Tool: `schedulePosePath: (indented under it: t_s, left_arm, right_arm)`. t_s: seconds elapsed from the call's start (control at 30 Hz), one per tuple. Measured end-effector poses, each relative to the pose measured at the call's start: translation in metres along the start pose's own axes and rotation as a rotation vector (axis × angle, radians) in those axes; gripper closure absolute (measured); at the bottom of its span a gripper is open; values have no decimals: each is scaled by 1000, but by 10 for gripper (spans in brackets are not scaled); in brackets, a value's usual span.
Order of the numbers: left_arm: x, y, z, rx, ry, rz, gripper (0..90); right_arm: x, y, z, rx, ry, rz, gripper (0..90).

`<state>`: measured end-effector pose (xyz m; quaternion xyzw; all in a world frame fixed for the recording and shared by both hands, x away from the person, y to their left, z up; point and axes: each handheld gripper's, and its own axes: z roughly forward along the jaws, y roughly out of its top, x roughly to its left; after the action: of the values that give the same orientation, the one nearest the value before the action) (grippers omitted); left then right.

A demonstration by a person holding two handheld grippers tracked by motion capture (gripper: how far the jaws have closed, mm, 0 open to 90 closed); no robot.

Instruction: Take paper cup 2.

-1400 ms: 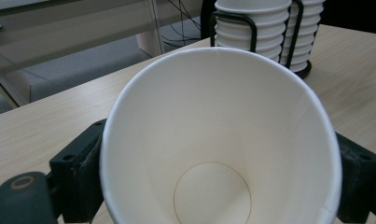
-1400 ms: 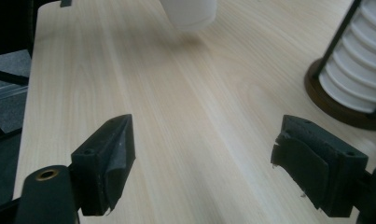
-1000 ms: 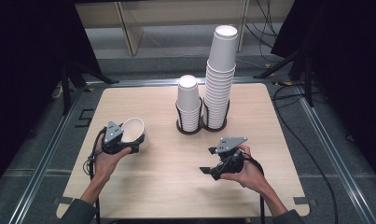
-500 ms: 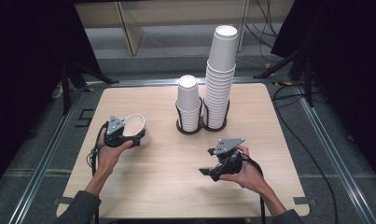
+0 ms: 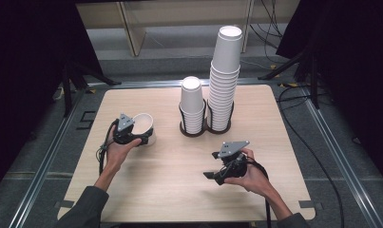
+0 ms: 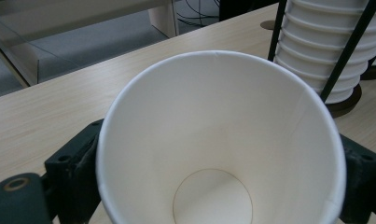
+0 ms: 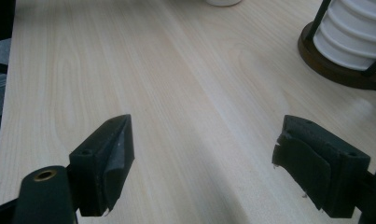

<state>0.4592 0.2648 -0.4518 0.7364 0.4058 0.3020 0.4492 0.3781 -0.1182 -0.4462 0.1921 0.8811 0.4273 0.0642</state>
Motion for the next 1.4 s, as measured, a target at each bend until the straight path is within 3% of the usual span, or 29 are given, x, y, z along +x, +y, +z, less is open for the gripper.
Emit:
schedulePosePath:
  t_s: [0.27, 0.4, 0.43, 0.77, 0.97, 1.07, 1.17, 1.4]
  left_arm:
    - [1, -6, 5, -30, -23, -7, 76]
    - [5, -13, 7, -46, -54, -1, 113]
    - [5, -15, 6, -42, -54, -13, 116]
    - [9, -30, -6, -86, -82, 2, 126]
    - [13, -36, -10, -104, -104, -19, 134]
    - [14, -39, -12, -117, -117, -1, 135]
    - [15, -41, -14, -107, -125, 13, 136]
    - [13, -46, -20, -80, -125, 30, 144]
  right_arm:
    - [1, 0, 1, 3, 4, -9, 192]
    - [1, 0, 1, 4, 5, -10, 192]
    - [1, 0, 1, 4, 6, -10, 192]
    - [1, 0, 0, 9, 4, -27, 192]
    - [1, 0, -1, 8, -1, -26, 192]
    - [1, 0, -1, 9, -1, -29, 192]
    - [2, -1, -2, 16, 3, -1, 193]
    - [0, -1, -2, 9, -3, -22, 193]
